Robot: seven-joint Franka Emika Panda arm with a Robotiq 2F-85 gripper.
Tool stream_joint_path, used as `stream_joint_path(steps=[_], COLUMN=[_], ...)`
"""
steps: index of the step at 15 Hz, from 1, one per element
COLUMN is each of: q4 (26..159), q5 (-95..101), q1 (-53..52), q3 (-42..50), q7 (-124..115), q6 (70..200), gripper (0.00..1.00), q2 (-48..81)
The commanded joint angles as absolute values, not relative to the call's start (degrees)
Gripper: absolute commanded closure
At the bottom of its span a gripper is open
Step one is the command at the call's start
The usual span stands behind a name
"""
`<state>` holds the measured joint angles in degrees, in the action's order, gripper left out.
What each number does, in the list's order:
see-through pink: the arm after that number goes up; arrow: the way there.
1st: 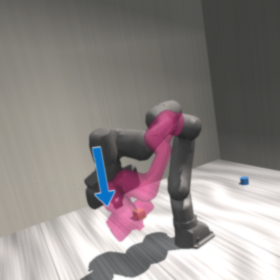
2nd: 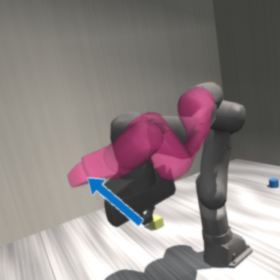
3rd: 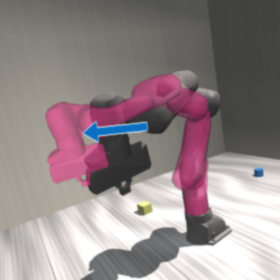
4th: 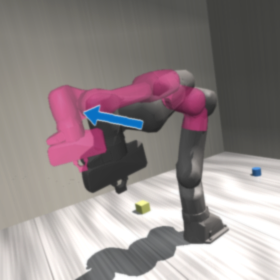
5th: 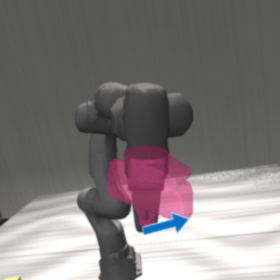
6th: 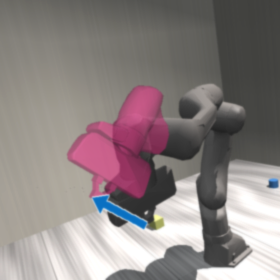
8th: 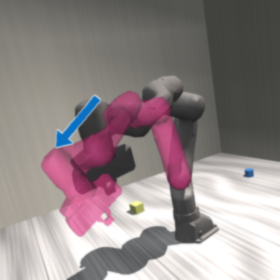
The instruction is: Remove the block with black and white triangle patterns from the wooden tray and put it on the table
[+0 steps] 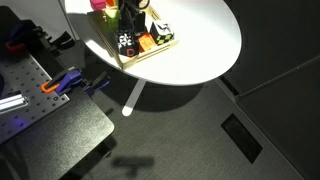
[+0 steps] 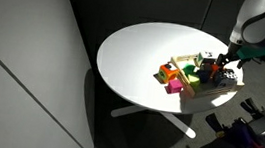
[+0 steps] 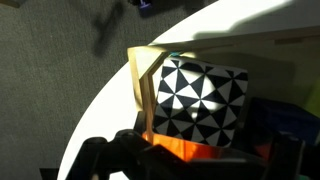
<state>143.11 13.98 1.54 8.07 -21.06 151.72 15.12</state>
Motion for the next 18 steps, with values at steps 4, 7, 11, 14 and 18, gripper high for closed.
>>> stream_joint_path(steps=[4, 7, 11, 14, 18], q4=[139.67, 139.16, 138.62, 138.22, 137.73], q5=[14.01, 13.92, 13.59, 13.43, 13.13], q1=[-0.88, -1.23, -1.48, -1.61, -1.69], q3=[9.69, 9.83, 10.08, 10.42, 10.63], q7=[-21.05, -20.58, -20.24, -20.24, -20.46], q6=[152.14, 152.78, 153.34, 153.10, 152.16], gripper=[0.00, 0.00, 0.00, 0.26, 0.58], q2=[19.71, 20.73, 22.03, 22.51, 21.90])
